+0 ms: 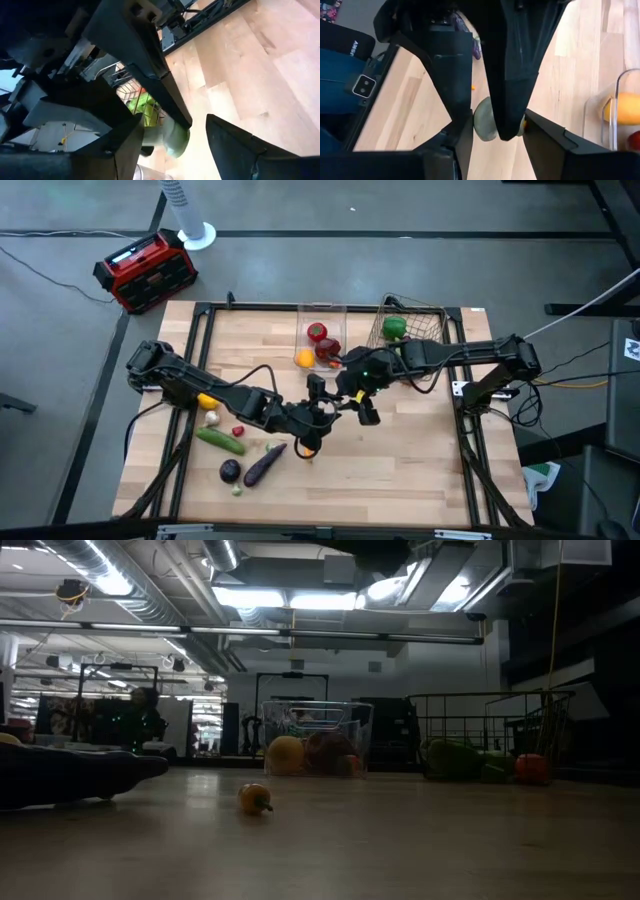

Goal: Sort produce into baskets
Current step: Put the green mushroom into the wire basket

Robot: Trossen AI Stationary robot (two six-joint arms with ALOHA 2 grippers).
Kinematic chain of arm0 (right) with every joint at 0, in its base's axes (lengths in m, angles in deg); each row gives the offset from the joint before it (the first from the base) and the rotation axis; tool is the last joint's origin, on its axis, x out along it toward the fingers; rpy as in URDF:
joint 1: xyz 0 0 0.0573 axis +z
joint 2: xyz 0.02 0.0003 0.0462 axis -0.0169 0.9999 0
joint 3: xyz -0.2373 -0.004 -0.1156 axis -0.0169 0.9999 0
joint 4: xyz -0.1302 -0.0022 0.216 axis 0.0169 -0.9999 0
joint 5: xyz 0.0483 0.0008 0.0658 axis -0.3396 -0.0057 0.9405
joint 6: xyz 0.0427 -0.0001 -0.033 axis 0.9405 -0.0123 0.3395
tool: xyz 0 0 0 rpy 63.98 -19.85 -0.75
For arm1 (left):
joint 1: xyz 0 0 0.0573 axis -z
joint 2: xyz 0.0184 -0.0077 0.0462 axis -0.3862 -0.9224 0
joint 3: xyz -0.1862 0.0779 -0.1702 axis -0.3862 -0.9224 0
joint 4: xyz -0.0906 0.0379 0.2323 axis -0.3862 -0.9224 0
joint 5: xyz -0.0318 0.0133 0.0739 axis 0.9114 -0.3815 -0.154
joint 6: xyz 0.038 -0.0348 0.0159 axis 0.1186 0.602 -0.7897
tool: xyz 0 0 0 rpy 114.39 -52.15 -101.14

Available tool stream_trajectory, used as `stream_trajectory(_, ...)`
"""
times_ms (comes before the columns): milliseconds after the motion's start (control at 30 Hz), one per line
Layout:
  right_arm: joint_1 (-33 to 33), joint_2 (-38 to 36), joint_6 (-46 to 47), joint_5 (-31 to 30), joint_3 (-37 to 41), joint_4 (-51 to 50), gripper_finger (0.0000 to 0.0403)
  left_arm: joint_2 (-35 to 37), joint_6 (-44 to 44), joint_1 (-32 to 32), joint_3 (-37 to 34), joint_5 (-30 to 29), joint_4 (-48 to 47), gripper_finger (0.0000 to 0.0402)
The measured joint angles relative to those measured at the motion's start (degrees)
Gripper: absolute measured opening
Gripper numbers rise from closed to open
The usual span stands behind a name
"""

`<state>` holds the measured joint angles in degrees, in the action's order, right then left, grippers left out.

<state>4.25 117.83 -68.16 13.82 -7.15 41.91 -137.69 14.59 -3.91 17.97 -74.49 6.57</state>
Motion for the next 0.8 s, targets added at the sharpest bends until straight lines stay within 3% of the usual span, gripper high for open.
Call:
stream_trajectory(167,0.13,0.0,-1.57,-7.47,0.0,-6.32,0.016,0.0,0.94,-0.13,0.0,-0.84,-0.36,0.0214)
stream_trajectory(433,-1.72,0.0,-2.95,-31.17,0.0,-23.4,0.016,0.0,4.97,-0.07,0.0,-0.32,-0.86,0.0214)
stream_trajectory(800,-12.59,0.0,-1.56,-31.53,0.02,-29.6,0.0161,0.0,18.42,-0.04,-0.02,1.01,-12.18,0.0214)
